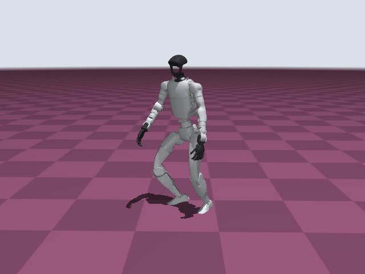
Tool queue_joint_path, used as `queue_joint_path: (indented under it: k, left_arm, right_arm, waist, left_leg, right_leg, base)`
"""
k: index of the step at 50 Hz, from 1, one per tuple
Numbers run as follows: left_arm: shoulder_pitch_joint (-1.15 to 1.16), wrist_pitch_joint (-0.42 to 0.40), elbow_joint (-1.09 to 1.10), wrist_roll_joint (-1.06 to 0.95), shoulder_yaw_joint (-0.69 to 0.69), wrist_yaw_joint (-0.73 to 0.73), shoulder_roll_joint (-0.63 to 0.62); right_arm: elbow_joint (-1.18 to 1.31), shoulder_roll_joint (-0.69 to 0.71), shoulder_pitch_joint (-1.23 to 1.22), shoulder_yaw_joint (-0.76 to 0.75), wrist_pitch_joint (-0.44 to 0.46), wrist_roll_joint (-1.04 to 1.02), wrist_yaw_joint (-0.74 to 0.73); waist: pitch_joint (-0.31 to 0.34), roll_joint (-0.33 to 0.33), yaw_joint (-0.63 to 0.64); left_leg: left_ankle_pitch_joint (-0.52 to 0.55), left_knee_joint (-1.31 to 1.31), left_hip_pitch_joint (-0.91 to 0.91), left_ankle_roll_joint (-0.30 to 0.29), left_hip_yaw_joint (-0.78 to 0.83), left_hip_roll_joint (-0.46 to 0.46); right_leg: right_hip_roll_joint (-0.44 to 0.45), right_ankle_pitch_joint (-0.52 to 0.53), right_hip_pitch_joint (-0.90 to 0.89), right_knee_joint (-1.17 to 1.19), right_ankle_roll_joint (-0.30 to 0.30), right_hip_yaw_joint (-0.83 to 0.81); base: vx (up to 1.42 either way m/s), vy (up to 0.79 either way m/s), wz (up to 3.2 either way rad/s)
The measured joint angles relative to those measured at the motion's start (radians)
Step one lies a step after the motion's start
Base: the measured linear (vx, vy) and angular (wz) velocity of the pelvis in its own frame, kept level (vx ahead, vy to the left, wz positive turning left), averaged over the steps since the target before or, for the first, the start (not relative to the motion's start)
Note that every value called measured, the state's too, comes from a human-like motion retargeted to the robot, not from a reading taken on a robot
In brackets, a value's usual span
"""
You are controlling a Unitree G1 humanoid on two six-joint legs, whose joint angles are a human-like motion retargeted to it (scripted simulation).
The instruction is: Run
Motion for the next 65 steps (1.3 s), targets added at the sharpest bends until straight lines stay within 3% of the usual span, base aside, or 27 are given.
queue_joint_path:
  k: [5, 10, 15, 18, 21, 26, 33, 39, 42, 47, 50, 55, 57, 65]
  left_arm:
    - [-0.002, -0.013, -0.059, 0.070, -0.051, 0.006, -0.020]
    - [0.019, -0.023, -0.132, 0.111, -0.079, -0.020, -0.048]
    - [0.055, -0.029, -0.189, 0.090, -0.070, -0.023, -0.048]
    - [0.072, -0.031, -0.204, 0.060, -0.047, -0.010, -0.037]
    - [0.077, -0.029, -0.212, 0.020, -0.004, 0.007, -0.019]
    - [0.070, -0.028, -0.219, -0.042, 0.068, 0.047, 0.001]
    - [0.030, -0.030, -0.248, -0.086, 0.123, 0.105, -0.006]
    - [0.027, -0.041, -0.264, -0.093, 0.128, 0.126, -0.028]
    - [0.027, -0.046, -0.266, -0.097, 0.129, 0.135, -0.038]
    - [0.030, -0.052, -0.261, -0.093, 0.132, 0.162, -0.049]
    - [0.018, -0.057, -0.259, -0.072, 0.122, 0.188, -0.054]
    - [-0.008, -0.054, -0.234, -0.045, 0.084, 0.215, -0.089]
    - [-0.013, -0.050, -0.211, -0.041, 0.061, 0.216, -0.109]
    - [-0.012, -0.033, -0.100, -0.010, -0.045, 0.197, -0.196]
  right_arm:
    - [0.059, 0.026, -0.032, 0.044, 0.023, -0.045, 0.021]
    - [0.150, 0.061, -0.056, 0.072, 0.047, -0.079, 0.070]
    - [0.188, 0.069, -0.038, 0.055, 0.054, -0.068, 0.116]
    - [0.168, 0.070, -0.004, 0.037, 0.051, -0.052, 0.140]
    - [0.120, 0.068, 0.029, 0.025, 0.047, -0.033, 0.165]
    - [0.040, 0.070, 0.078, 0.015, 0.036, -0.009, 0.167]
    - [-0.010, 0.066, 0.107, 0.004, 0.022, 0.004, 0.093]
    - [-0.015, 0.075, 0.109, -0.032, 0.005, 0.036, -0.004]
    - [-0.016, 0.080, 0.100, -0.056, -0.002, 0.054, -0.053]
    - [0.000, 0.078, 0.072, -0.081, -0.005, 0.063, -0.121]
    - [0.031, 0.063, 0.030, -0.087, -0.004, 0.058, -0.158]
    - [0.107, 0.039, -0.045, -0.074, -0.004, 0.056, -0.199]
    - [0.130, 0.036, -0.058, -0.066, -0.003, 0.061, -0.205]
    - [0.230, 0.092, -0.052, -0.029, 0.007, 0.044, -0.187]
  waist:
    - [0.000, -0.013, -0.005]
    - [-0.008, -0.001, 0.017]
    - [0.023, -0.010, -0.001]
    - [0.050, -0.030, -0.033]
    - [0.076, -0.052, -0.071]
    - [0.099, -0.060, -0.109]
    - [0.118, 0.006, -0.107]
    - [0.130, 0.064, -0.098]
    - [0.136, 0.083, -0.091]
    - [0.154, 0.108, -0.058]
    - [0.183, 0.138, -0.049]
    - [0.235, 0.210, -0.082]
    - [0.237, 0.233, -0.097]
    - [0.198, 0.273, -0.173]
  left_leg:
    - [-0.102, 0.084, -0.100, 0.052, 0.166, 0.099]
    - [-0.153, 0.109, -0.163, 0.070, 0.224, 0.135]
    - [-0.104, -0.025, -0.105, 0.082, 0.145, 0.017]
    - [-0.066, -0.088, -0.062, 0.091, 0.049, -0.076]
    - [-0.005, -0.198, 0.009, 0.095, -0.069, -0.173]
    - [0.033, -0.226, 0.050, 0.087, -0.262, -0.261]
    - [-0.007, -0.103, 0.026, 0.052, -0.525, -0.299]
    - [-0.045, 0.020, 0.020, 0.017, -0.773, -0.361]
    - [-0.066, 0.078, 0.030, -0.001, -0.879, -0.398]
    - [-0.101, 0.238, 0.014, -0.048, -0.923, -0.444]
    - [-0.082, 0.343, -0.040, -0.075, -0.821, -0.397]
    - [-0.136, 0.452, -0.157, 0.043, -0.502, -0.143]
    - [-0.156, 0.418, -0.165, 0.069, -0.437, -0.084]
    - [-0.136, 0.091, -0.135, 0.085, -0.309, -0.009]
  right_leg:
    - [-0.082, -0.062, 0.015, -0.017, 0.039, -0.050]
    - [-0.135, -0.048, 0.042, -0.007, 0.023, -0.119]
    - [-0.207, 0.002, 0.082, 0.057, -0.025, -0.044]
    - [-0.197, -0.007, 0.096, 0.117, -0.052, 0.065]
    - [-0.126, -0.036, 0.100, 0.159, -0.058, 0.189]
    - [0.075, -0.116, 0.089, 0.177, -0.065, 0.345]
    - [0.432, -0.200, 0.065, 0.045, -0.078, 0.526]
    - [0.710, -0.204, 0.116, -0.095, -0.056, 0.773]
    - [0.798, -0.205, 0.178, -0.128, -0.044, 0.879]
    - [0.843, -0.275, 0.269, -0.128, -0.061, 0.890]
    - [0.834, -0.319, 0.334, -0.160, -0.084, 0.806]
    - [0.832, -0.326, 0.439, -0.252, -0.099, 0.647]
    - [0.829, -0.313, 0.462, -0.293, -0.100, 0.605]
    - [0.789, -0.262, 0.484, -0.442, -0.102, 0.494]
  base:
    - [-0.14, 0.16, 1.55]
    - [-0.06, 0.24, 1.12]
    - [0.04, 0.25, 1.55]
    - [0.08, 0.17, 2.16]
    - [0.13, 0.11, 2.24]
    - [0.14, 0.03, 2.15]
    - [0.15, -0.04, 2.05]
    - [0.10, -0.09, 2.28]
    - [0.05, -0.13, 2.09]
    - [0.02, -0.13, 1.61]
    - [0.02, -0.12, 1.48]
    - [0.00, -0.11, 1.43]
    - [-0.01, -0.11, 1.01]
    - [-0.06, -0.09, 0.74]
